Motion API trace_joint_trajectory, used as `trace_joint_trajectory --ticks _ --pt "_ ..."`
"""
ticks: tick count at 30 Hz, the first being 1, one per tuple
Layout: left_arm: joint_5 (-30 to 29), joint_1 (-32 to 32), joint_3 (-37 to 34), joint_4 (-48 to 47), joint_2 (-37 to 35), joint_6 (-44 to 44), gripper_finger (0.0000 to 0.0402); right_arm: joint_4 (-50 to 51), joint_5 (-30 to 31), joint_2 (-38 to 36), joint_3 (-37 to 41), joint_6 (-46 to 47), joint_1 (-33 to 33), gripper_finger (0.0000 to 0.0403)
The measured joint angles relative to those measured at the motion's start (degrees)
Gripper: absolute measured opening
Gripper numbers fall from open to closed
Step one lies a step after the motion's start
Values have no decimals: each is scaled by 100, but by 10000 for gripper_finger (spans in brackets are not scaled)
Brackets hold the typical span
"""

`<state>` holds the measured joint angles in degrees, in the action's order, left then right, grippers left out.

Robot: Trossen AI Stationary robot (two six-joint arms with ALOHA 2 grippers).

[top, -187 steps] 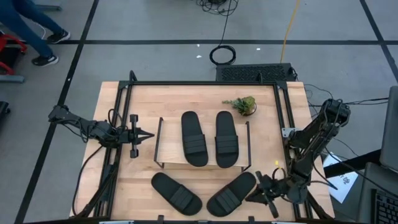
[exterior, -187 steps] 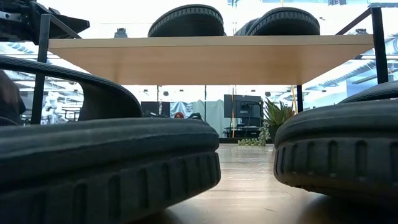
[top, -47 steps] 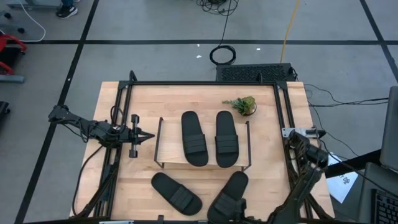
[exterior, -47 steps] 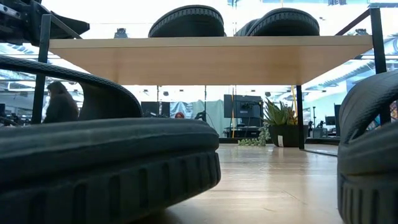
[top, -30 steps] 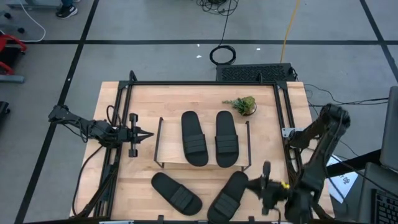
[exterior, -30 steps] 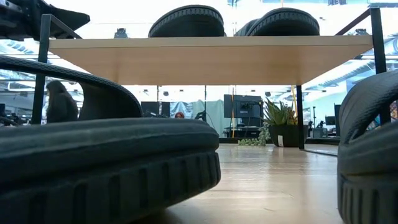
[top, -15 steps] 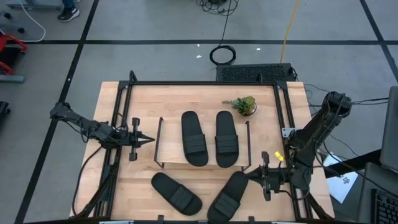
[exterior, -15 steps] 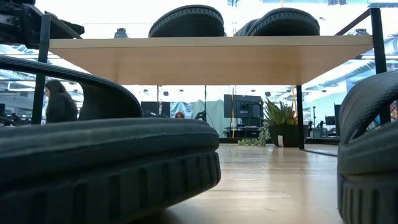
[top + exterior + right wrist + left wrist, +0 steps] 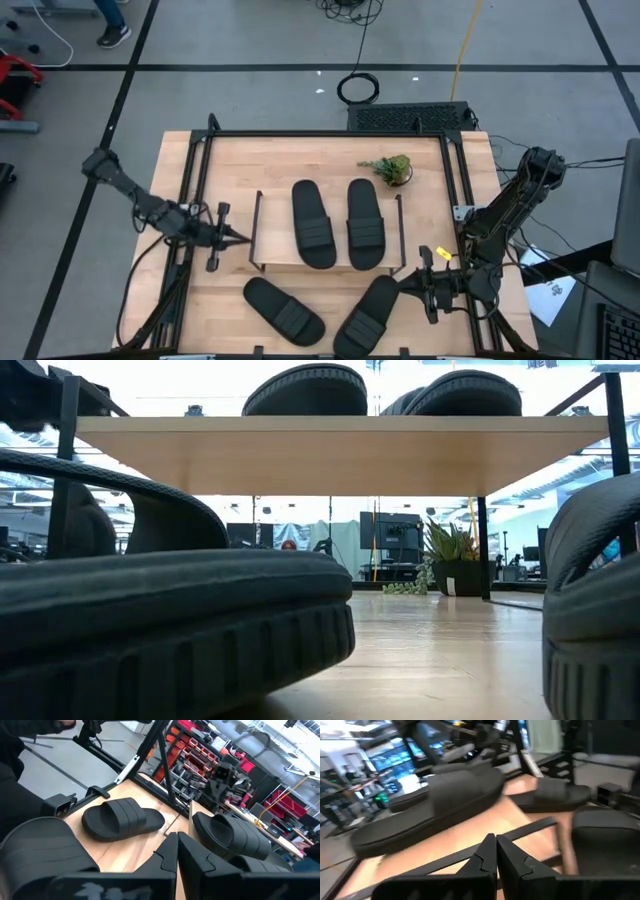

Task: Pick and place slides into the shelf
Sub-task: Put the black slide under the shelf

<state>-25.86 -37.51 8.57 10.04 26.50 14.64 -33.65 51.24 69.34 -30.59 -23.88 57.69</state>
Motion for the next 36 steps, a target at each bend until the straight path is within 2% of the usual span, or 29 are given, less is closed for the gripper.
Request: trace_joint_trajectory --ticks 4,8,10,14,20,23,28,32,36 --pt "-576 -866 668 -20 864 30 0 -2 4 0 0 3 0 1" --pt "-2419 -1665 1351 -386 1685 4 0 -61 8 0 0 7 0 1" --pt "-2902 -1944 1598 -498 2053 -45 0 -94 11 0 0 34 0 1" --pt "-2971 -2361 2030 -478 2730 -312 0 -87 47 0 0 97 0 1" --pt "-2971 -2571 2564 -532 3766 -1176 0 -85 1088 0 0 463 -8 1" --pt "-2892 -2573 2895 -633 4423 -1558 0 -83 1055 0 0 518 -15 1" --pt "-2915 -2569 3519 -1345 5294 -2087 0 -89 1010 0 0 812 -13 1" --pt "-2930 -2483 3824 -1459 5637 -2445 0 -210 1019 0 0 872 -26 1" --pt "-2467 -2356 4138 -1414 5888 -2899 0 -321 1021 0 0 776 -26 1"
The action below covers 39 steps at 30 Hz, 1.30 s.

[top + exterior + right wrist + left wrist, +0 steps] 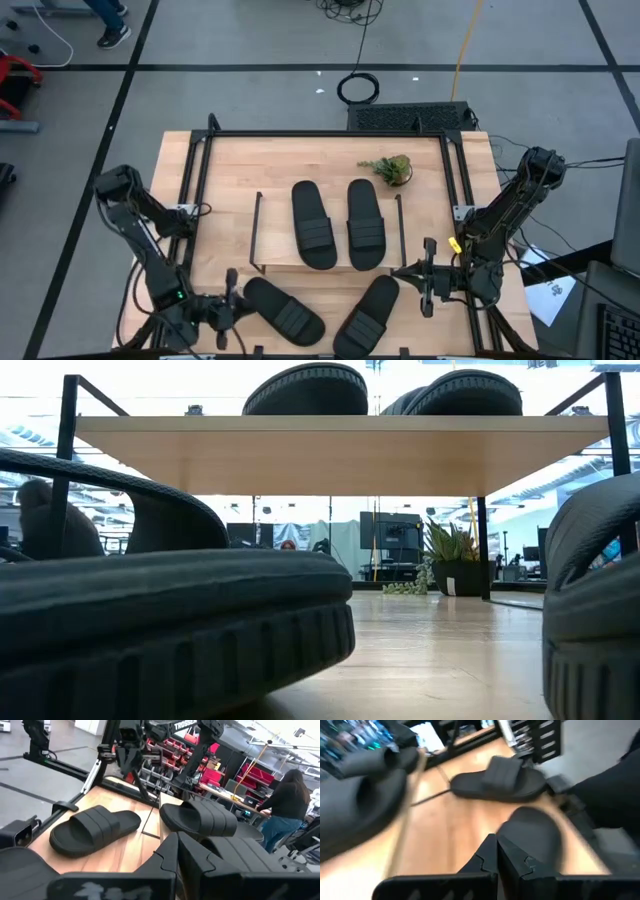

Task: Pick and place slides into the shelf
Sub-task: Put the black slide under the shelf

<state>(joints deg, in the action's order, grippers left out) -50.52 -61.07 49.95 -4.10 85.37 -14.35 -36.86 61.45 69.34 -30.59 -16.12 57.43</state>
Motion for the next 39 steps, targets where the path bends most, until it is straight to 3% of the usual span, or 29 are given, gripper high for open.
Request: trace_joint_trajectory --ticks 3,7,14,18,24,32,35,39 --pt "400 66 311 -30 355 -92 0 17 0 0 0 -131 0 1" --pt "515 53 981 -336 1034 -7 0 -10 -3 0 0 -118 0 1" --pt "-103 131 2273 -1836 2025 -783 2 -240 -13 -13 0 -238 0 1" --pt "-233 266 2744 -1884 2306 -1084 22 -407 -15 -74 0 -447 0 1" --pt "-106 355 3360 -1826 2666 -1295 111 -823 -17 -163 0 -553 2 1" --pt "1015 501 3674 -2019 3044 -2057 285 -613 -25 -139 0 170 2 1" --pt "1103 526 3669 -2566 3298 -2257 315 -627 -54 -142 0 177 2 1" --pt "1175 547 3661 -2749 3491 -2285 321 -651 -322 -140 0 159 2 1"
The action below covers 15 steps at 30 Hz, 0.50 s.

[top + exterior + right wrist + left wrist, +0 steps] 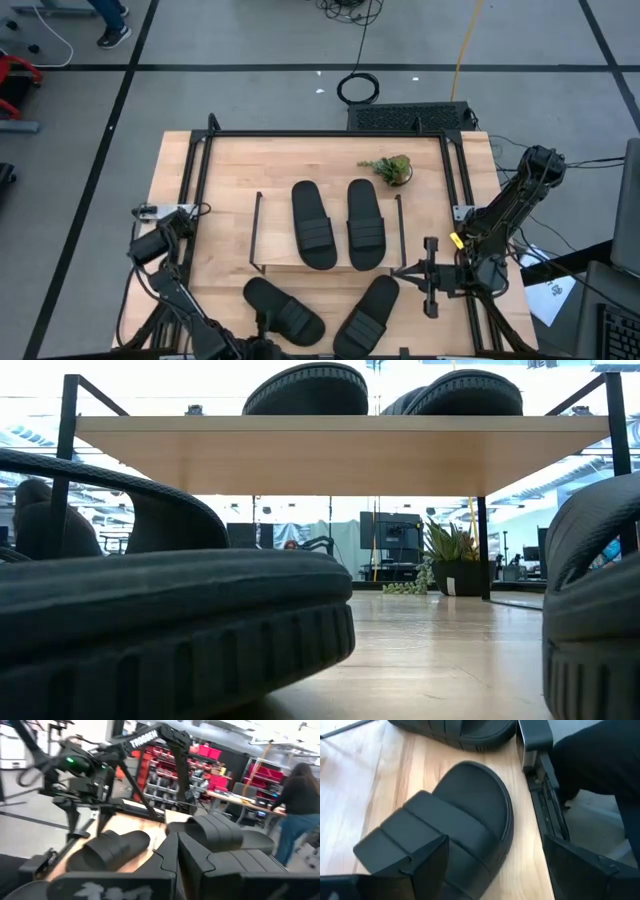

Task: Pick and place slides into the shelf
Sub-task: Put the black slide under the shelf

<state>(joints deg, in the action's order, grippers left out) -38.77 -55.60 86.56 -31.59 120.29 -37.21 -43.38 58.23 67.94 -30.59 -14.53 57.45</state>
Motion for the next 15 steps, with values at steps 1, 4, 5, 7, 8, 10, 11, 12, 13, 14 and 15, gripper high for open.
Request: trace_joint_trajectory --ticks 1,4,5,7,8,10,11,12,13,14,15 --pt "0 25 0 64 0 75 321 -14 -33 -2 0 -3 -2 1" --pt "-2 80 24 299 -4 265 321 -15 -154 0 0 -28 -2 1" --pt "10 92 76 293 -4 272 321 -13 -154 -2 0 -73 -2 1" --pt "89 87 249 224 -8 304 320 -14 -154 0 0 -130 -2 1" --pt "175 82 348 138 -22 312 317 -13 -154 0 0 -135 -2 1" --pt "227 76 536 -180 -28 323 306 -14 -154 0 0 -135 -2 1" --pt "196 71 643 -382 -24 323 299 -13 -154 0 0 -135 -2 1" --pt "118 59 763 -605 -19 346 292 -13 -154 0 0 -135 -2 1" --pt "24 50 909 -877 -17 356 284 -13 -156 0 0 -133 -2 1" --pt "-29 45 1065 -1189 -21 303 277 -13 -154 0 0 -110 -2 1" --pt "-32 51 1218 -1530 -26 151 271 -13 -155 0 0 -78 -2 1"
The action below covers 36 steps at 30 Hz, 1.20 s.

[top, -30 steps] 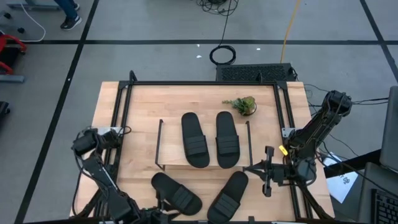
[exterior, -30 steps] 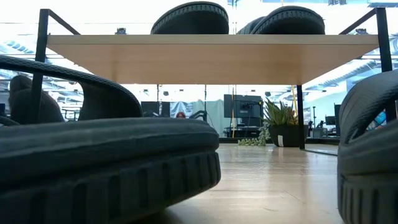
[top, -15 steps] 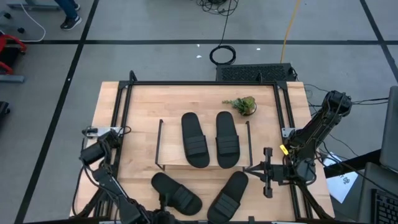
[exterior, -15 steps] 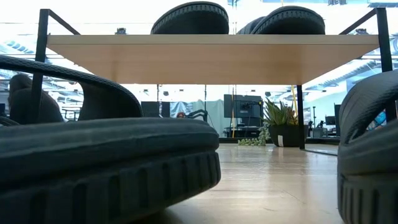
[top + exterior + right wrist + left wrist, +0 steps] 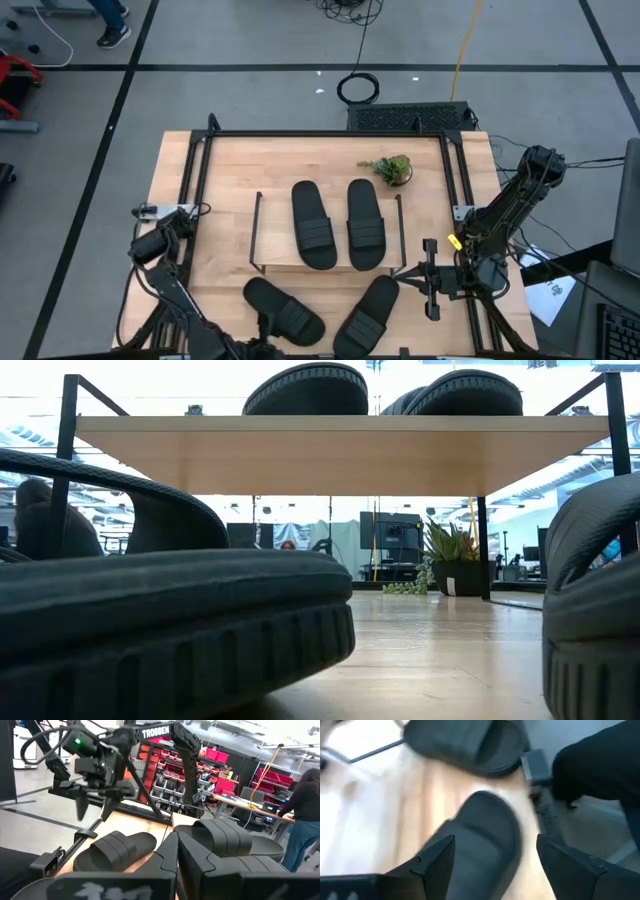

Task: Pick and place slides into the shelf
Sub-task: Put the black slide under the shelf

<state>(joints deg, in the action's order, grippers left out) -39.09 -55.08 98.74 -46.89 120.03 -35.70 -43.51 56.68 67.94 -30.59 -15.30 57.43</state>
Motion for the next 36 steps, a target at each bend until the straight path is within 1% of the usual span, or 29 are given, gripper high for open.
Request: trace_joint_trajectory --ticks 4,6,8,11,16,19,24,29,32,36 --pt "3 -20 483 -1572 0 -1131 259 3 -1 0 0 105 0 1" --pt "5 -86 576 -2104 -2 -1808 261 6 -1 0 0 111 2 1" --pt "193 -181 543 -2414 -2 -2305 267 4 -1 0 0 111 2 1" --pt "427 -357 360 -2280 2 -2525 277 5 -1 0 0 111 2 1" --pt "354 -564 149 -2013 2 -2915 300 7 -1 0 0 113 2 1" --pt "82 -581 63 -2024 2 -3232 317 7 -1 0 0 120 2 1" --pt "-280 -689 -188 -2014 2 -3215 348 48 -1 1 0 258 2 1" --pt "-433 -910 -572 -2055 -1 -3503 365 127 -3 2 0 251 2 1" --pt "-798 -1092 -787 -2053 -102 -3640 361 192 0 2 0 242 0 1" --pt "-1526 -1349 -1271 -1985 -513 -3703 345 181 3 2 0 220 -4 1"
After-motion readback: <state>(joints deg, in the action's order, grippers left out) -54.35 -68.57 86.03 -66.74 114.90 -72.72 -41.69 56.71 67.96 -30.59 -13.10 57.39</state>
